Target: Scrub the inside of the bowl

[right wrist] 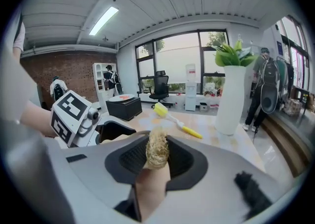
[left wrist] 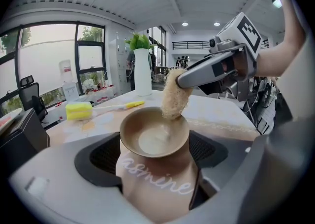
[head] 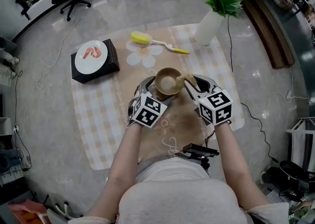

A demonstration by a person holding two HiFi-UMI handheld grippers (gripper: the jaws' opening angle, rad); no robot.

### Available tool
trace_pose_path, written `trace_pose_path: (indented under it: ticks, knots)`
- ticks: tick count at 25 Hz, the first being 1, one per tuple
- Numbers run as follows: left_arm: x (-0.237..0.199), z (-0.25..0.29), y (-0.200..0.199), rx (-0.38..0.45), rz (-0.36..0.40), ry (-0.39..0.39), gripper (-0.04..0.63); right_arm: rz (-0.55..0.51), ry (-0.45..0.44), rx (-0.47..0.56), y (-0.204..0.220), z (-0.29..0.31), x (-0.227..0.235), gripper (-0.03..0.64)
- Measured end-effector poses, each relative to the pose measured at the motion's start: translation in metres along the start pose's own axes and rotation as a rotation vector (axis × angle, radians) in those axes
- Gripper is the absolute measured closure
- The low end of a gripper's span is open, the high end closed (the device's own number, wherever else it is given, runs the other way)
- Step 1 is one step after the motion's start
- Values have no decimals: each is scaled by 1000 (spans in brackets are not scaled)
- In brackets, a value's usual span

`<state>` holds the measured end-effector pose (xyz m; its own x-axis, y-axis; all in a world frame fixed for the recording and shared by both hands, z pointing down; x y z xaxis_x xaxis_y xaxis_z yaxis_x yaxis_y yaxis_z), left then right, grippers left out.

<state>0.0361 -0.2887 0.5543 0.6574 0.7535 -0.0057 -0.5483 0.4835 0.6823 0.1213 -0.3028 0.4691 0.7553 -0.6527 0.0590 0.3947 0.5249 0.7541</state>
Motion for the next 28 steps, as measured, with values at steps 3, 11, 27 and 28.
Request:
trace_pose_path:
  ticks: [3, 11, 27, 28]
  knots:
    - [0, 0, 0, -2, 1, 2, 150, -1, -49, -21, 3, -2, -12, 517]
    - [0, 2, 2, -25, 20, -5, 151, -64, -179, -33, 2, 6, -43, 517]
    - [0, 1, 4, -47, 31, 6, 156, -193, -278, -37, -31, 52, -64, 517]
    - [-1, 1, 5, -48, 29, 6, 156, -212, -267, -49, -34, 56, -63, 517]
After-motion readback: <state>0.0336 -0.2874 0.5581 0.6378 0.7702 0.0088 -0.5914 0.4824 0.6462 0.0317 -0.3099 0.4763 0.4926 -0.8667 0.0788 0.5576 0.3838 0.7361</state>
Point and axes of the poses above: the fingertips, and each gripper's own axes: z forward along the fingers, x to its right, y out of its underside, the point moved 2 cm from there along -z, backward along the fingers, and after that the axes turned 10 degrees about -x, right-handed, at the moved point
